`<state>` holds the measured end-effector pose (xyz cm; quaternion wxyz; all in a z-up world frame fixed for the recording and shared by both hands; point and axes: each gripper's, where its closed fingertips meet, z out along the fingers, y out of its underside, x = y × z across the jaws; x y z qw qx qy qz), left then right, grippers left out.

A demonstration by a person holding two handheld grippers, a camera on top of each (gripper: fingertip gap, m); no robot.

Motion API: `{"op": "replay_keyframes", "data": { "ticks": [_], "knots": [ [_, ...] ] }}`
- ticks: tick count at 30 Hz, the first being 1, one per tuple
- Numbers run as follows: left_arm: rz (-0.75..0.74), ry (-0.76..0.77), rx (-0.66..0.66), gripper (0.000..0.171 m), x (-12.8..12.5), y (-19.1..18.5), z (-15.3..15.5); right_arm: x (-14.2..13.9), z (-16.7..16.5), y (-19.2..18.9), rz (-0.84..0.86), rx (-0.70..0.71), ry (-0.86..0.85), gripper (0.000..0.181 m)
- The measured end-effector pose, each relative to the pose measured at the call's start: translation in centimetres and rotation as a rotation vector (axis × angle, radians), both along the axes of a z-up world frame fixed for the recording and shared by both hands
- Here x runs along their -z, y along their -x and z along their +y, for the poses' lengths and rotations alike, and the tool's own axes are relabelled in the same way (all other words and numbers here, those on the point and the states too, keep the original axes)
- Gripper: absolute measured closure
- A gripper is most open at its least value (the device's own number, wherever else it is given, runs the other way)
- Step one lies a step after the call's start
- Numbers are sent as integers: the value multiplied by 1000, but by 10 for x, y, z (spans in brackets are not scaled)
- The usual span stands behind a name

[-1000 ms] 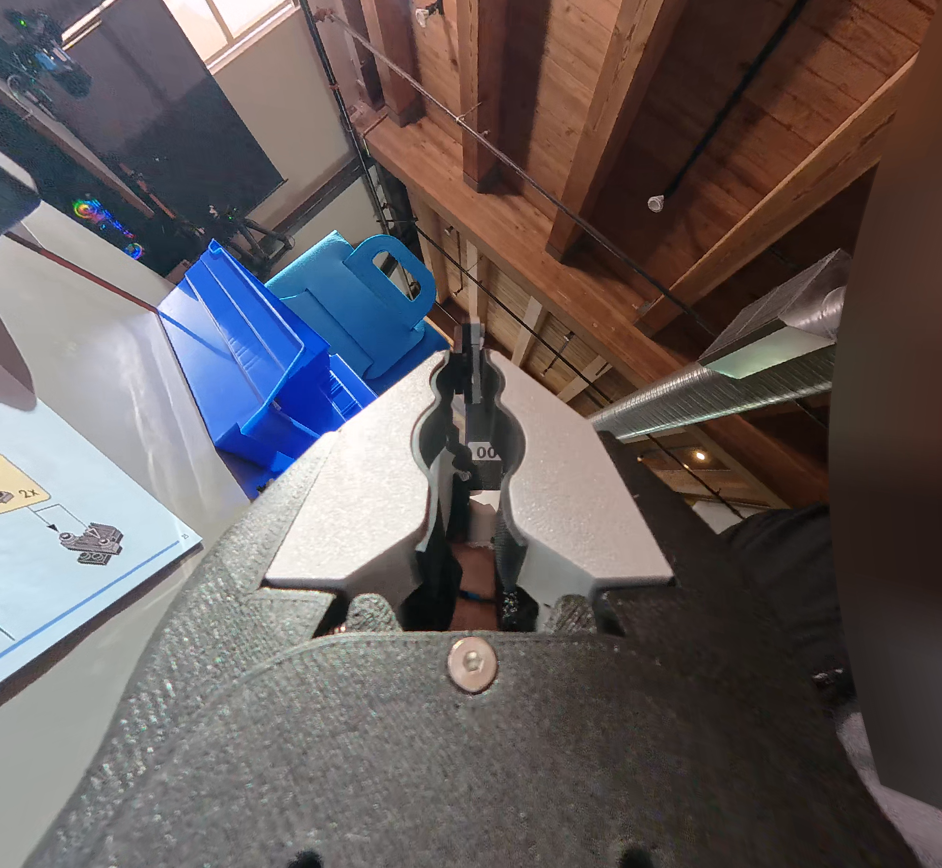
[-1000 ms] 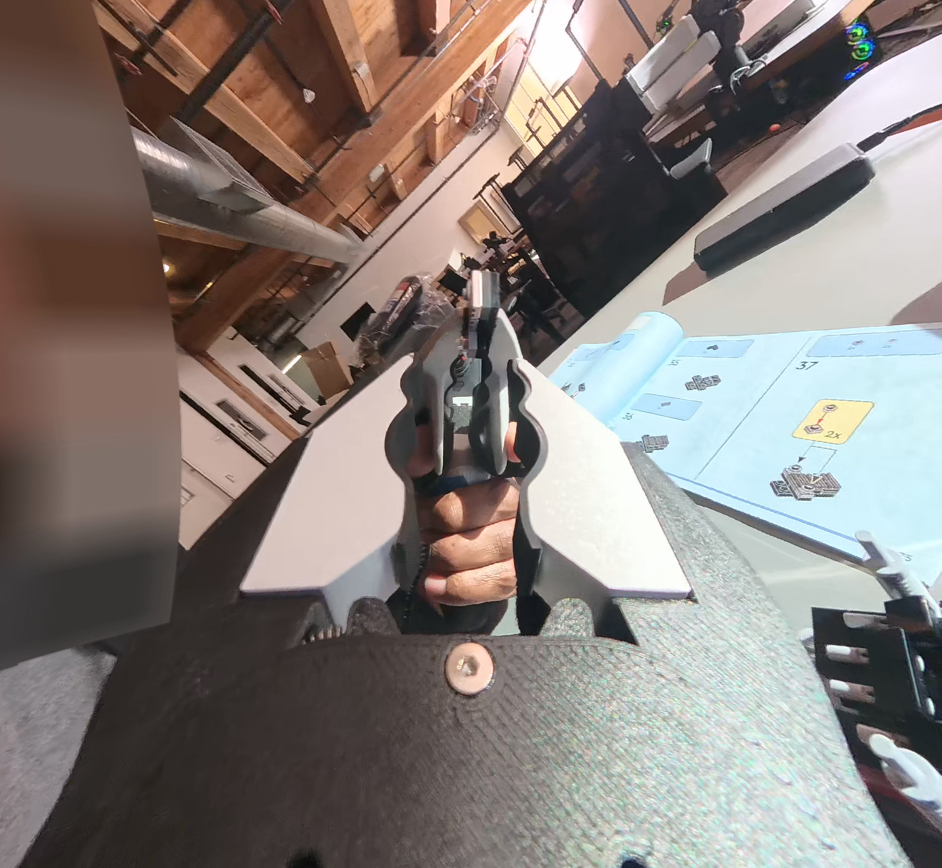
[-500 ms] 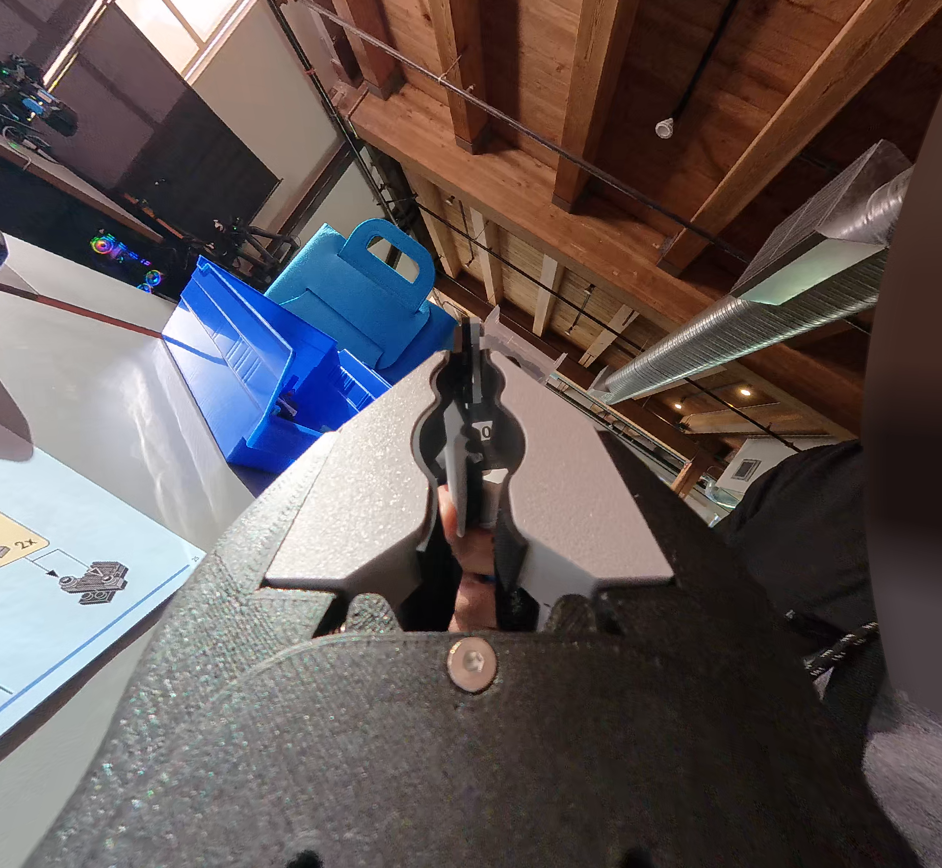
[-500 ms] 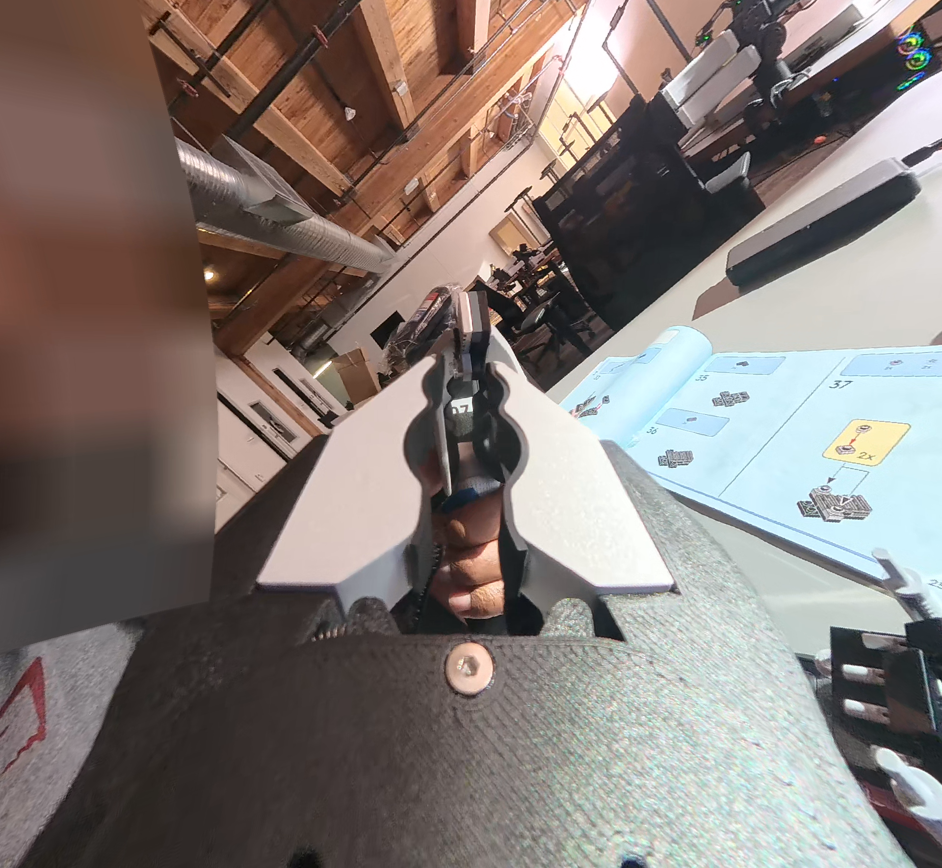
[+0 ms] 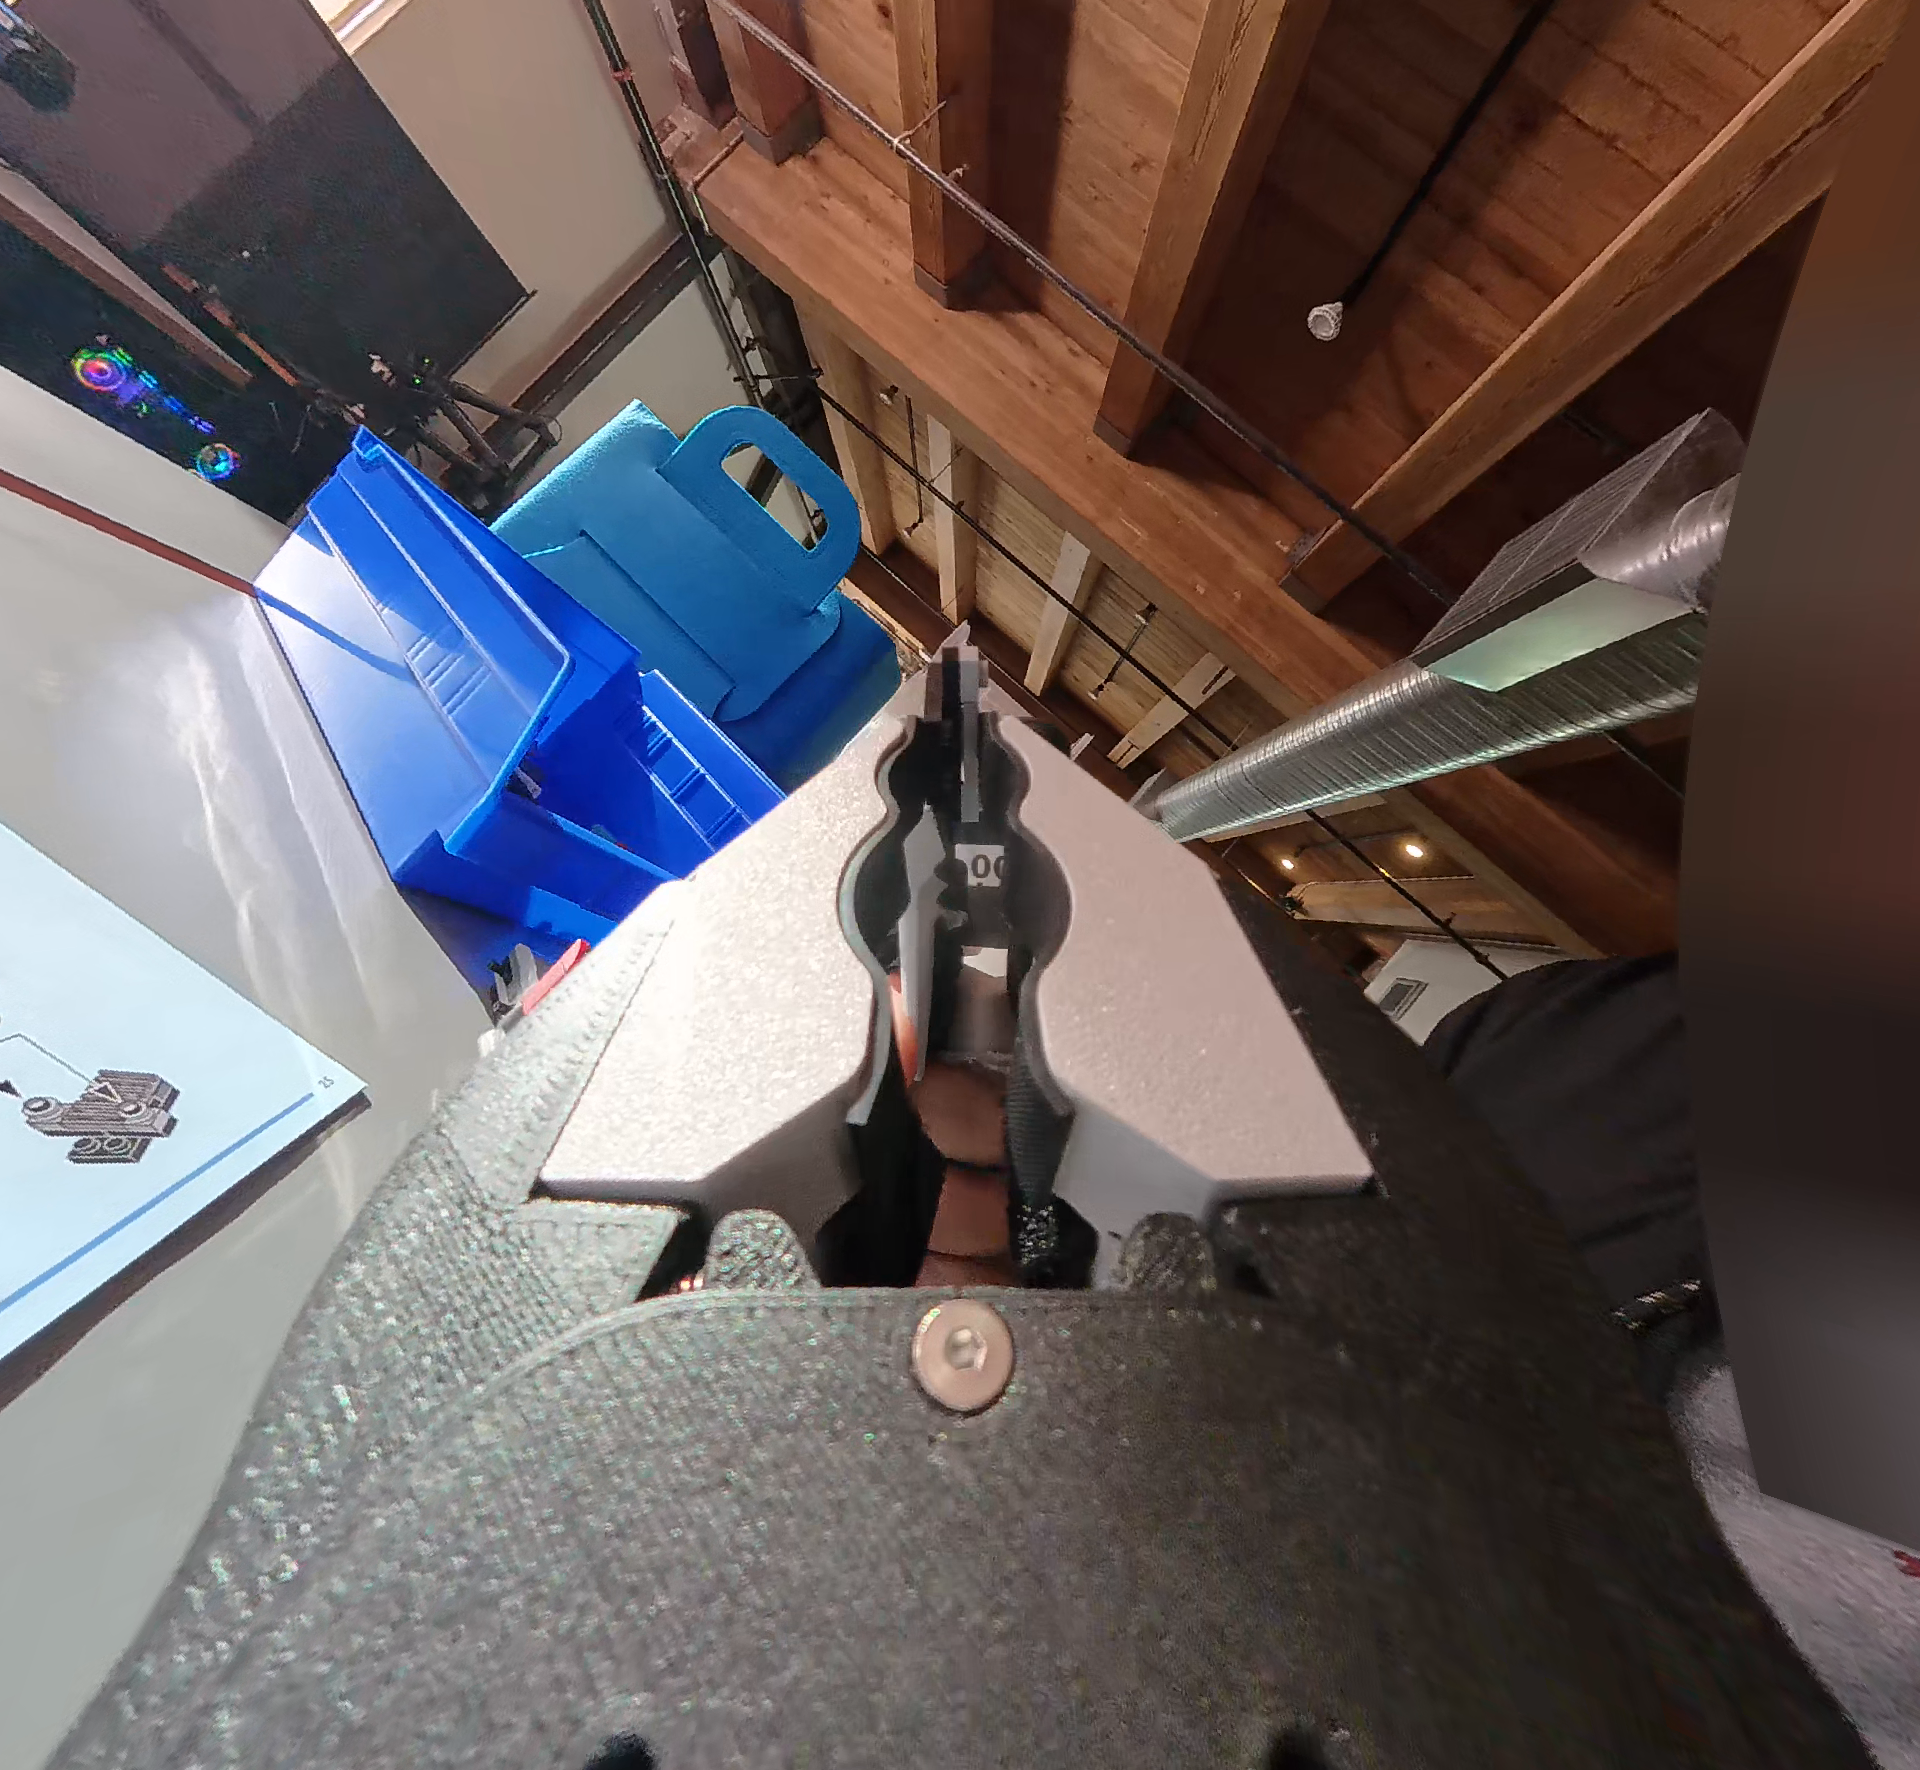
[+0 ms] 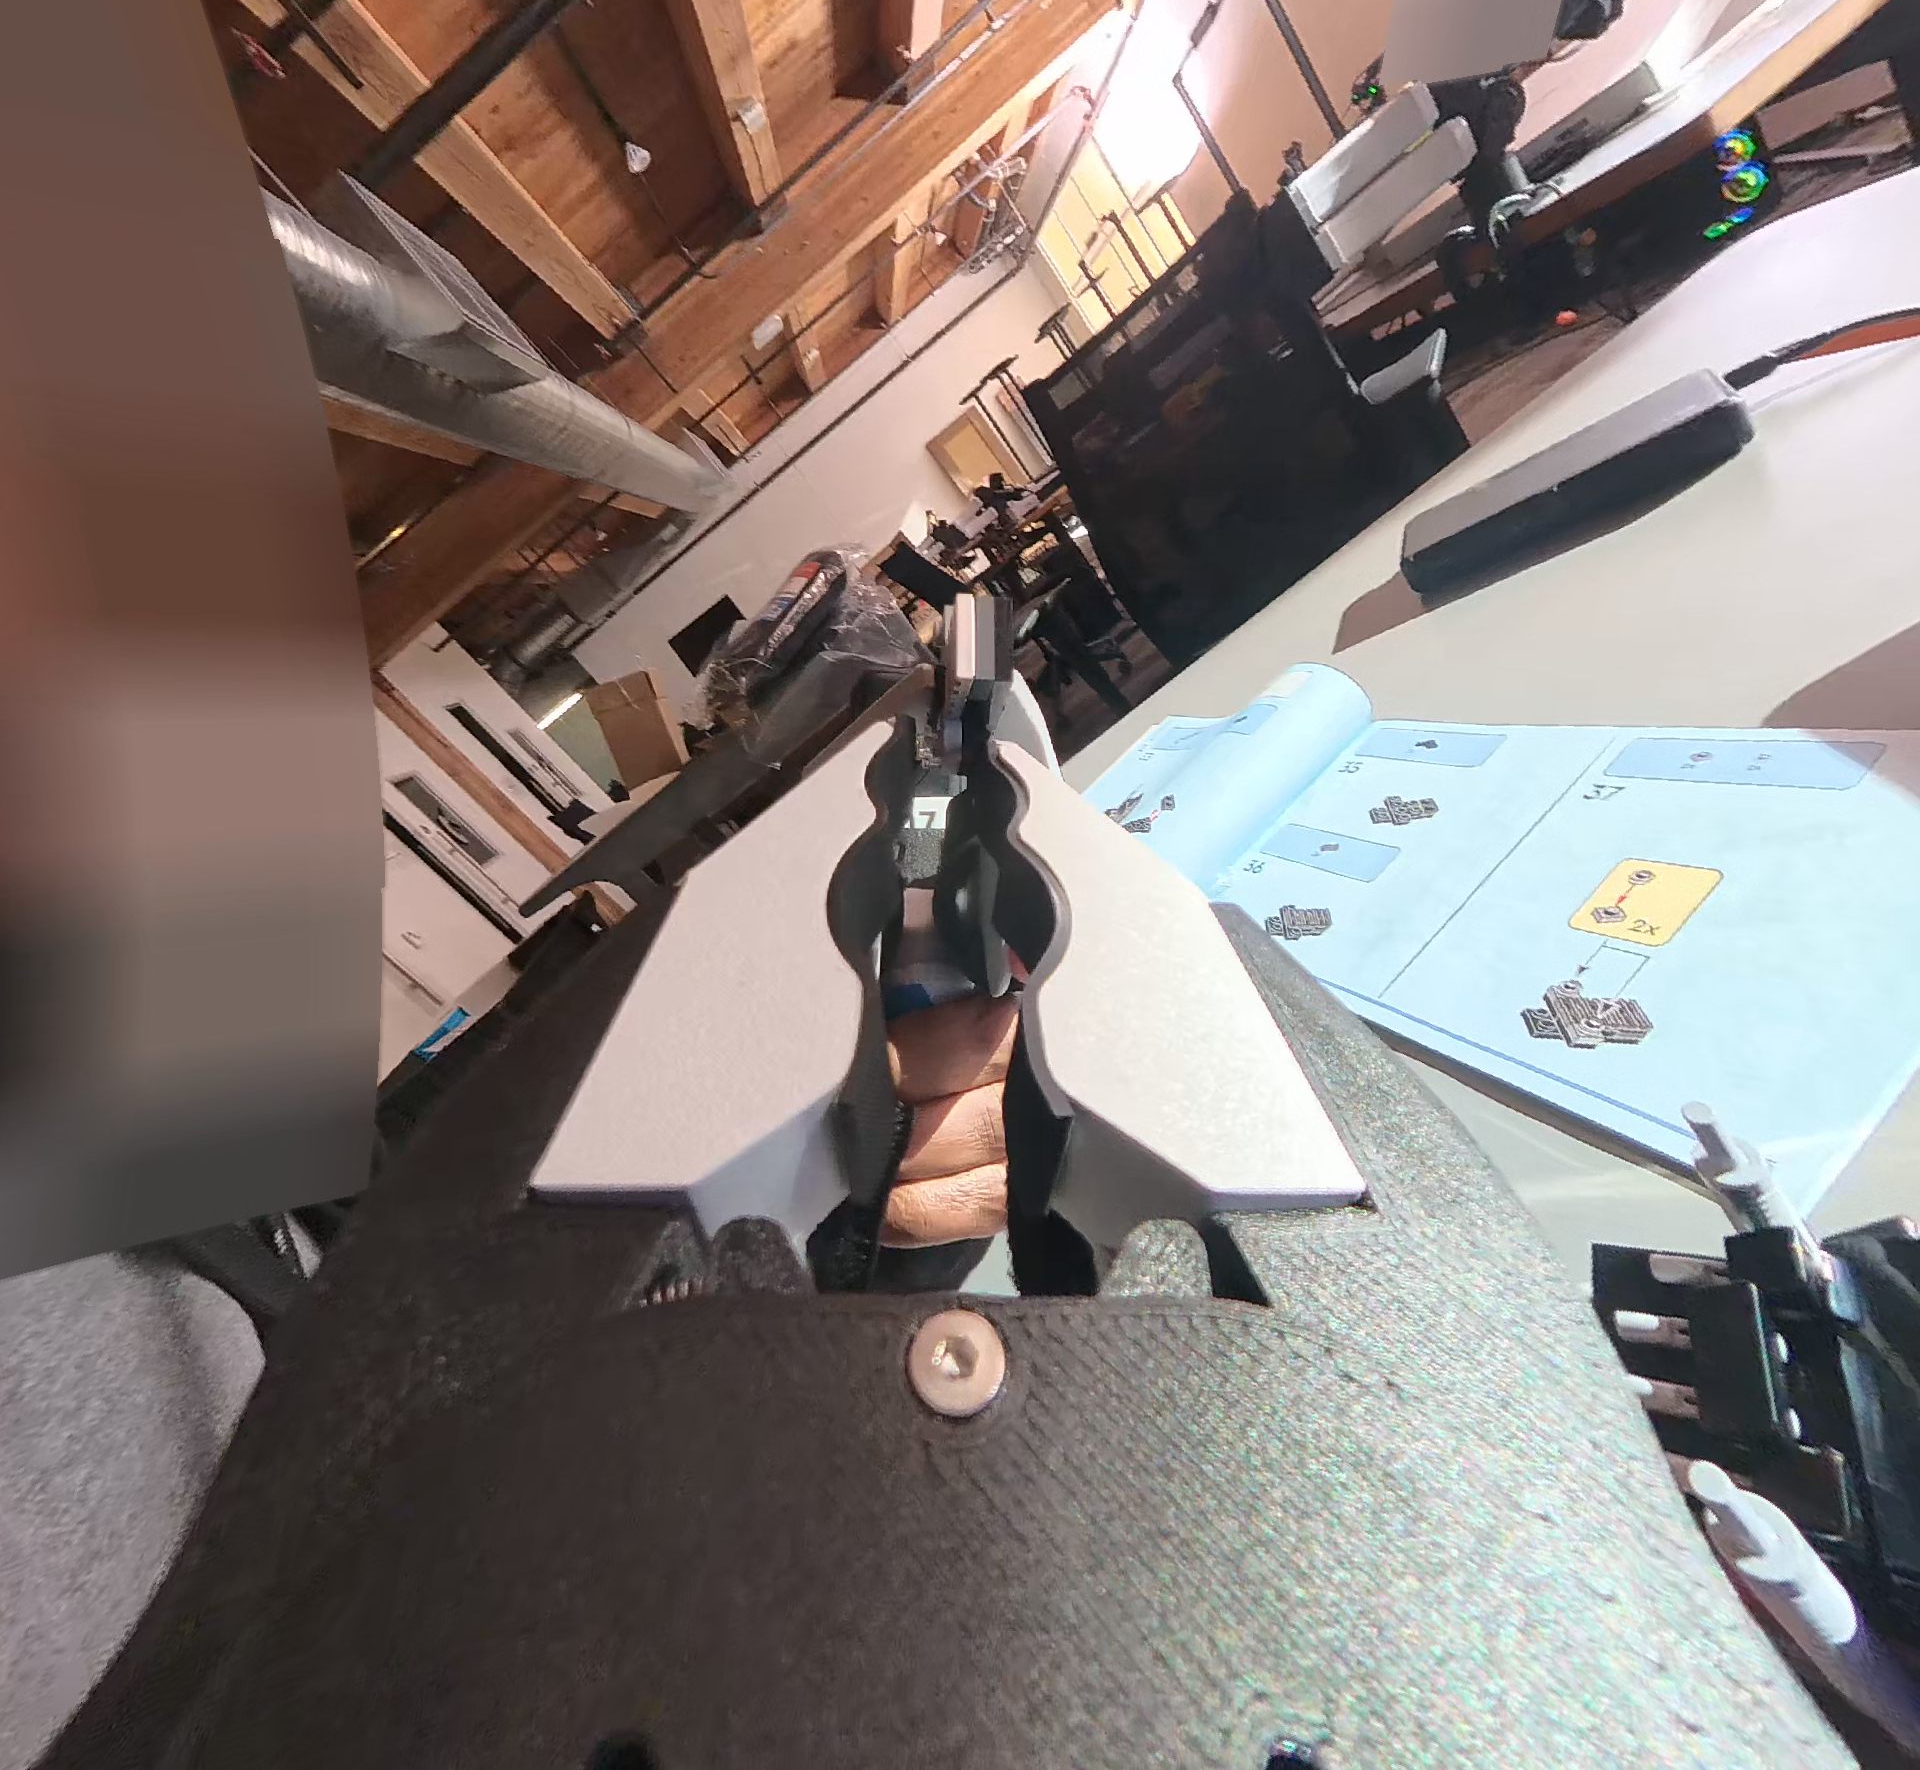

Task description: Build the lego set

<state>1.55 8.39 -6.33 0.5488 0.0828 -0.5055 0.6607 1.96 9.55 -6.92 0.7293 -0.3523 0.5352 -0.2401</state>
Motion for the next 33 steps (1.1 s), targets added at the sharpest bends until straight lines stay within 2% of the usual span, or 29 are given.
{"op": "replay_keyframes", "data": {
  "ticks": [8,10,12,18,22,25,28,33],
  "knots": [
    [73,-42,17,161,7,-8,-3,6,-2,-6,37,-8,-47,169],
    [117,-94,11,162,14,-16,-5,10,-5,-7,65,8,-36,146],
    [154,-155,2,162,21,-29,-2,11,-4,-7,92,4,11,141],
    [122,-253,-185,162,23,-97,40,22,4,-29,278,-17,288,149],
    [126,-260,-330,162,28,-143,72,48,16,-65,441,-58,542,153],
    [142,-233,-348,162,28,-154,82,76,13,-94,543,-27,735,155],
    [150,-211,-324,162,31,-153,81,101,12,-115,593,-27,859,162],
    [171,-185,-292,162,35,-154,82,130,27,-128,612,-133,854,163]
  ]
}}
